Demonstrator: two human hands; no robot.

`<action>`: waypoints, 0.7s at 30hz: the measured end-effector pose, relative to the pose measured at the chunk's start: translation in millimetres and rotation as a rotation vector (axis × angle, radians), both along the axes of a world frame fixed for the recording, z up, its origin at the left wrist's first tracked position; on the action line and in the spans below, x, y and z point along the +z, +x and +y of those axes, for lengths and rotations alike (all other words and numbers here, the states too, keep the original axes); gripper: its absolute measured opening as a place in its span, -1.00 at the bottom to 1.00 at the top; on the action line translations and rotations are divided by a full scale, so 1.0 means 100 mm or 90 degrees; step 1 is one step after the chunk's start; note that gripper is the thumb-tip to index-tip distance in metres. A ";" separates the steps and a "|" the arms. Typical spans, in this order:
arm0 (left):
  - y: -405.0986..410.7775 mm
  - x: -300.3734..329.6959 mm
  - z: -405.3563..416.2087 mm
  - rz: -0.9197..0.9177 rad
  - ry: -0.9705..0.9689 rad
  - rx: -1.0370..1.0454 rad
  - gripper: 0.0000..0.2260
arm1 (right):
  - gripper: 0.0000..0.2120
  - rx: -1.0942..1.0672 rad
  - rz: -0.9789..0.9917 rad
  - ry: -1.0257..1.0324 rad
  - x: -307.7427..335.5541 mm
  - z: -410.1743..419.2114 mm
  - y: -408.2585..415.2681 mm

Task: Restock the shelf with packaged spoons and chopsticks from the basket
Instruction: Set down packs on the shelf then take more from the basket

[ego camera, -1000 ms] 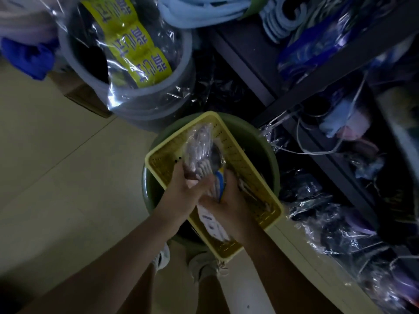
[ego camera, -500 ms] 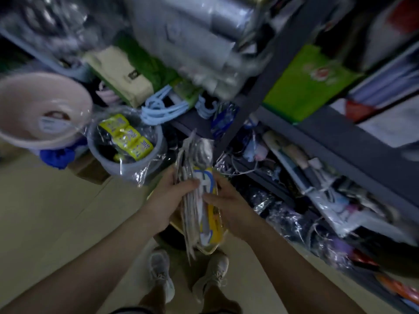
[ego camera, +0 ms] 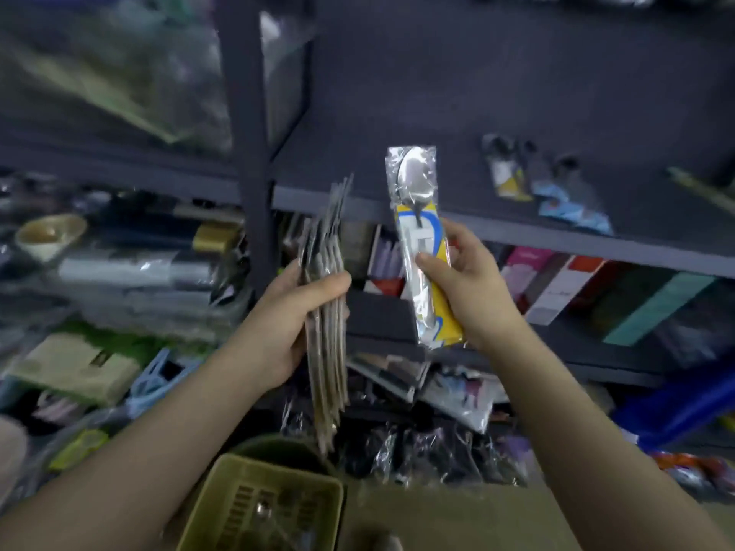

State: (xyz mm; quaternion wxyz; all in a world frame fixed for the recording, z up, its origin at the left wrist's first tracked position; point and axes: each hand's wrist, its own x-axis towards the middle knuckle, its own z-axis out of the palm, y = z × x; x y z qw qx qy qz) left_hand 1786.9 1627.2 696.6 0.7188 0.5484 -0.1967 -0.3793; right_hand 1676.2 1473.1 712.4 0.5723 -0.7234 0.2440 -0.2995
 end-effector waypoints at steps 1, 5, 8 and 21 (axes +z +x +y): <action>0.00 0.13 -0.15 0.006 -0.020 -0.011 -0.85 | -0.72 -0.032 -0.011 -0.008 0.13 -0.17 0.00; -0.05 0.54 -0.78 -0.010 -0.042 -0.001 -0.93 | -0.96 -0.131 0.047 -0.084 0.55 -0.98 0.08; -0.07 0.74 -1.21 -0.024 -0.001 0.027 -0.93 | -0.86 -0.168 0.153 -0.146 0.66 -1.65 0.24; 0.22 1.08 -3.10 -0.102 0.120 -0.005 -0.62 | -0.78 -0.006 0.366 -0.453 0.91 -2.66 0.15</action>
